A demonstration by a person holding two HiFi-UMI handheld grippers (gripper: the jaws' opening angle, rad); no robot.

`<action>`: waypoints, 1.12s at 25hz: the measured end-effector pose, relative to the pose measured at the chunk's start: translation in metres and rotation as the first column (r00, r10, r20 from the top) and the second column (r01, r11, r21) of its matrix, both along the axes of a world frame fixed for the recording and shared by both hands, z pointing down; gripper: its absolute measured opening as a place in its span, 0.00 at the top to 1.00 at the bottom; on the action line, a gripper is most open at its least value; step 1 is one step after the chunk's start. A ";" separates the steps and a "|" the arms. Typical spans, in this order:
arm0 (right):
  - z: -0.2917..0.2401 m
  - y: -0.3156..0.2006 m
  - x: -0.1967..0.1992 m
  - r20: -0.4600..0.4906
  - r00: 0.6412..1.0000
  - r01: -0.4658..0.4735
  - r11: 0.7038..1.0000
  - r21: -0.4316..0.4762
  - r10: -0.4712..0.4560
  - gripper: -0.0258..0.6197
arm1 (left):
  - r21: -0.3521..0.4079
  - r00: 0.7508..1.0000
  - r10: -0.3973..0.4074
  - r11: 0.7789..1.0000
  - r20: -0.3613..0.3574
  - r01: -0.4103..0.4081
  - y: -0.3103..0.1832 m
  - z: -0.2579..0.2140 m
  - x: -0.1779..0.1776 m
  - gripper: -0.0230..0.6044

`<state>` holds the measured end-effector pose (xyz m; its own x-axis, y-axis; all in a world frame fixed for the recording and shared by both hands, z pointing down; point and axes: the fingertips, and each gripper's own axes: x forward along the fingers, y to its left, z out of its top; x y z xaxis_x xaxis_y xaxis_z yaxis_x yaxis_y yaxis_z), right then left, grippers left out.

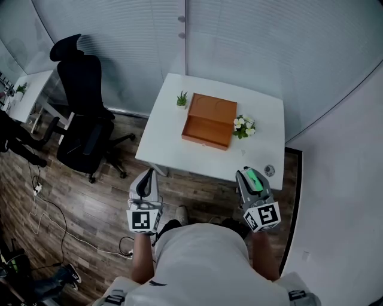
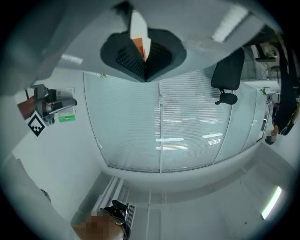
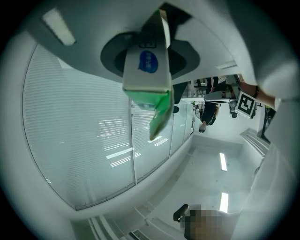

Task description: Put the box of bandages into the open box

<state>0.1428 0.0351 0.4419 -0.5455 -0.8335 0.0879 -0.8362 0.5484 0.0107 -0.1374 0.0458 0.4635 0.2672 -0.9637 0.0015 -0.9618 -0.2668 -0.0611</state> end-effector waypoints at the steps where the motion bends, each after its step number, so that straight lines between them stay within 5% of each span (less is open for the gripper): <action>1: 0.000 -0.004 -0.002 0.000 1.000 -0.008 1.000 0.000 0.008 0.81 | -0.001 1.000 0.002 1.000 0.001 -0.002 -0.004 0.000 -0.003 0.95; 15: -0.006 -0.086 -0.019 -0.032 0.996 -0.086 0.996 0.028 0.087 0.81 | -0.020 0.997 0.071 0.997 0.006 -0.071 -0.089 0.003 -0.037 0.95; 28: 0.005 -0.191 0.005 -0.068 0.998 -0.008 1.000 0.013 0.009 0.81 | -0.018 1.000 -0.023 1.000 -0.021 0.023 -0.170 0.003 -0.012 0.95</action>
<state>0.1479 -0.1562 0.4474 -0.5316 -0.8393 0.1136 -0.8379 0.5407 0.0745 -0.1491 -0.1244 0.4667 0.2450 -0.9694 0.0128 -0.9688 -0.2453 -0.0358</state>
